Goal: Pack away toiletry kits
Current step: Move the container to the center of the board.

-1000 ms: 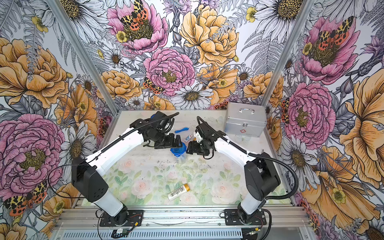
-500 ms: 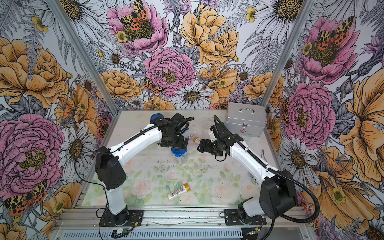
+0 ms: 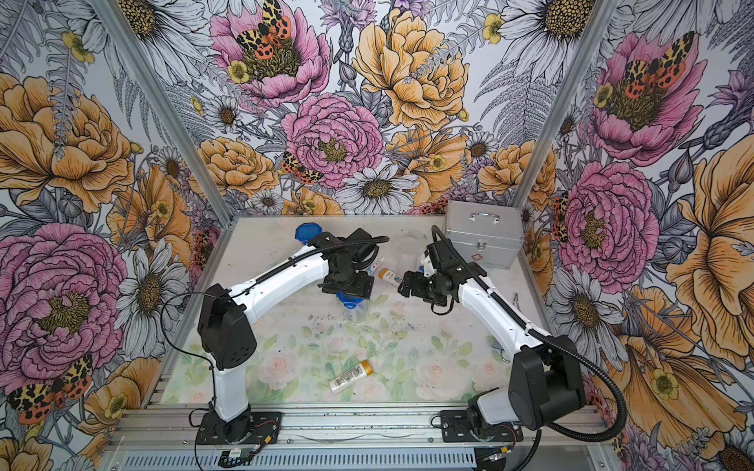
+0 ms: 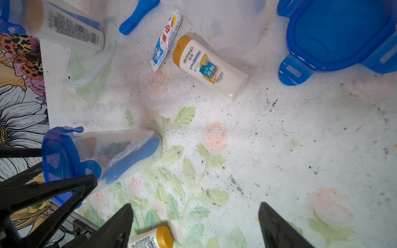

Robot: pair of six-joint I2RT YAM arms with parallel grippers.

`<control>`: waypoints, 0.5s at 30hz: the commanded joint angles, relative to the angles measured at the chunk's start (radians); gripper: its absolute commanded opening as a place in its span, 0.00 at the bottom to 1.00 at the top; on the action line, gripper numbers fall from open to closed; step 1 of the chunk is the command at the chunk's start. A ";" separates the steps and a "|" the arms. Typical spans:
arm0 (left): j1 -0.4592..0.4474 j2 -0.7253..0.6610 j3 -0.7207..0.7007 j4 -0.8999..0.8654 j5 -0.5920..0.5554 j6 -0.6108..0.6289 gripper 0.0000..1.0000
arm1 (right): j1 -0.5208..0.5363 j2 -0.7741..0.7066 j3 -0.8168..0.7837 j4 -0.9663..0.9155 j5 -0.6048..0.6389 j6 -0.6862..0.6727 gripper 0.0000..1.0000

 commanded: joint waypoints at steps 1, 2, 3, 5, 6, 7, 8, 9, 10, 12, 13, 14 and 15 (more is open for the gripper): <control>0.065 -0.059 -0.066 -0.010 -0.050 -0.004 0.85 | -0.010 0.013 0.039 -0.010 -0.007 -0.026 0.90; 0.085 -0.078 -0.084 -0.009 -0.053 0.004 0.83 | -0.011 0.017 0.045 -0.013 -0.006 -0.029 0.90; 0.112 -0.101 -0.105 -0.009 -0.061 0.015 0.83 | -0.011 0.024 0.053 -0.015 -0.006 -0.034 0.90; 0.170 -0.156 -0.138 -0.009 -0.075 0.037 0.80 | -0.013 0.035 0.071 -0.018 -0.005 -0.041 0.90; 0.205 -0.172 -0.152 -0.008 -0.082 0.052 0.77 | -0.013 0.041 0.081 -0.020 -0.003 -0.043 0.90; 0.238 -0.183 -0.165 -0.007 -0.098 0.065 0.75 | -0.013 0.048 0.091 -0.022 -0.003 -0.046 0.90; 0.268 -0.189 -0.173 -0.007 -0.107 0.079 0.73 | -0.014 0.053 0.101 -0.024 -0.005 -0.050 0.90; 0.301 -0.194 -0.178 -0.005 -0.113 0.096 0.71 | -0.014 0.060 0.112 -0.027 -0.006 -0.055 0.90; 0.333 -0.196 -0.181 -0.001 -0.139 0.114 0.69 | -0.015 0.066 0.121 -0.031 -0.007 -0.059 0.90; 0.404 -0.194 -0.181 0.013 -0.165 0.137 0.66 | -0.015 0.076 0.141 -0.038 -0.008 -0.067 0.90; 0.450 -0.191 -0.180 0.030 -0.163 0.148 0.66 | -0.017 0.080 0.149 -0.042 -0.008 -0.070 0.90; 0.486 -0.187 -0.178 0.045 -0.154 0.156 0.65 | -0.017 0.083 0.156 -0.045 -0.008 -0.072 0.90; 0.526 -0.179 -0.170 0.063 -0.141 0.165 0.65 | -0.017 0.087 0.165 -0.050 -0.009 -0.075 0.90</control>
